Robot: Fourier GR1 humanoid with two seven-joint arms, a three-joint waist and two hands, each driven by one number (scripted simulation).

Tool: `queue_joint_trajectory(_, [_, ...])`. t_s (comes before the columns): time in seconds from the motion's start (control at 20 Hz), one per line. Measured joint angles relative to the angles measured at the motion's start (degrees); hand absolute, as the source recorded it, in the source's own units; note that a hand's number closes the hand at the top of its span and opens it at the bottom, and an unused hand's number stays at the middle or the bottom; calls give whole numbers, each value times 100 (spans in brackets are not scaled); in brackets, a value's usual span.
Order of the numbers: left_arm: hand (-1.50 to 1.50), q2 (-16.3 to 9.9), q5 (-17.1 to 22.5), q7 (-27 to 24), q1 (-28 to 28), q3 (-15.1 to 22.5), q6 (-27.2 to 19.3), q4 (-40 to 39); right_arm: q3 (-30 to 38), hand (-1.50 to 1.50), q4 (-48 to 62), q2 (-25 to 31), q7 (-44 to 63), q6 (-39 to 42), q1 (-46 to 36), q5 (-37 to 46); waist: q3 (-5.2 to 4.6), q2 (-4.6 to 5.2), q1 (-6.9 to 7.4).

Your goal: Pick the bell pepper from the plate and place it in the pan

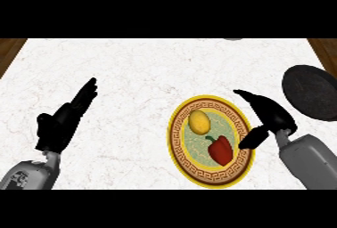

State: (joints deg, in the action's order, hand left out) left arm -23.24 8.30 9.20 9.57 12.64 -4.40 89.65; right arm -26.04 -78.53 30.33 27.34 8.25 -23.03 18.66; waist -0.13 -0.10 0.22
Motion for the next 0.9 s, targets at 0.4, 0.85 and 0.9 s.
queue_joint_trajectory(0.4, [0, 73, -47, 9, 37, 30, 65, -6, -469, -150, 244, -481, 2033, 2296, -1228, -650, -5, 6, 106])
queue_joint_trajectory(0.85, [0, 133, -92, 124, 7, -83, 109, 50, -652, -150, 612, -1209, 2847, 2805, -1628, -1271, 5, -5, 17])
queue_joint_trajectory(0.9, [0, 160, -108, 108, 30, -87, 111, 8, -696, -150, 632, -1252, 2911, 2798, -1641, -1262, 5, -5, 6])
